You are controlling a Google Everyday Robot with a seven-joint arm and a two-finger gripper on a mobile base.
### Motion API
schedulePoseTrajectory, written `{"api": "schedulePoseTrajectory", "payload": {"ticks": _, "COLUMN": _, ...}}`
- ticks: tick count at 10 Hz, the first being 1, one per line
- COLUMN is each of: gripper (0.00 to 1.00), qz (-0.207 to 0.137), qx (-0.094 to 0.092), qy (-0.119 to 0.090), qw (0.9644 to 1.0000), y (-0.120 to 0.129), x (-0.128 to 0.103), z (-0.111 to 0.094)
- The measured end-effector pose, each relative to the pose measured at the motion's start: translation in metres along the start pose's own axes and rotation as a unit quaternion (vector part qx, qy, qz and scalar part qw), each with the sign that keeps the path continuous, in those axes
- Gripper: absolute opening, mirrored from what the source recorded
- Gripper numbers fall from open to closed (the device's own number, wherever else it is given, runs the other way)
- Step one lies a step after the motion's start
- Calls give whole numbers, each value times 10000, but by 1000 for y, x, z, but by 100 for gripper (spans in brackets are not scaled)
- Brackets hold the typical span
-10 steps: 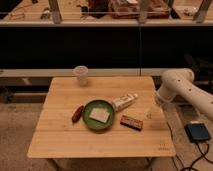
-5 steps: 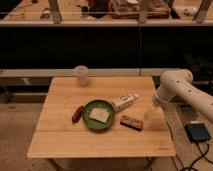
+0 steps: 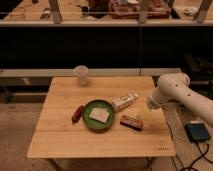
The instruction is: Place the eraser in the ceramic cup
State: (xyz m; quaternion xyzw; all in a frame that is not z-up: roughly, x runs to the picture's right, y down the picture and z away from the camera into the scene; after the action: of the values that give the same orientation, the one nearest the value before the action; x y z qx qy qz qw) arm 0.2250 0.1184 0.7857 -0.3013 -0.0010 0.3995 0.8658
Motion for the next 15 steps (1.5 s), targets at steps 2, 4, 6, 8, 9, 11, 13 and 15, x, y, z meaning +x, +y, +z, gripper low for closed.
{"api": "schedulePoseTrajectory", "payload": {"ticks": 2, "gripper": 80, "qz": 2, "qx": -76, "qy": -122, "qw": 9999, "y": 14, "x": -7, "z": 1}}
{"api": "schedulePoseTrajectory", "payload": {"ticks": 4, "gripper": 80, "qz": 7, "qx": -166, "qy": -281, "qw": 9995, "y": 28, "x": -17, "z": 5}}
{"api": "schedulePoseTrajectory", "payload": {"ticks": 6, "gripper": 80, "qz": -58, "qx": -330, "qy": -406, "qw": 9986, "y": 36, "x": -18, "z": 11}}
{"api": "schedulePoseTrajectory", "payload": {"ticks": 8, "gripper": 80, "qz": -245, "qx": -455, "qy": -457, "qw": 9976, "y": 43, "x": -23, "z": 12}}
{"api": "schedulePoseTrajectory", "payload": {"ticks": 9, "gripper": 80, "qz": -294, "qx": -491, "qy": -445, "qw": 9974, "y": 46, "x": -27, "z": 16}}
{"api": "schedulePoseTrajectory", "payload": {"ticks": 11, "gripper": 80, "qz": -429, "qx": -542, "qy": -445, "qw": 9966, "y": 51, "x": -32, "z": 21}}
{"api": "schedulePoseTrajectory", "payload": {"ticks": 13, "gripper": 80, "qz": -650, "qx": -588, "qy": -487, "qw": 9950, "y": 53, "x": -34, "z": 24}}
{"api": "schedulePoseTrajectory", "payload": {"ticks": 15, "gripper": 80, "qz": -825, "qx": -623, "qy": -500, "qw": 9934, "y": 54, "x": -36, "z": 27}}
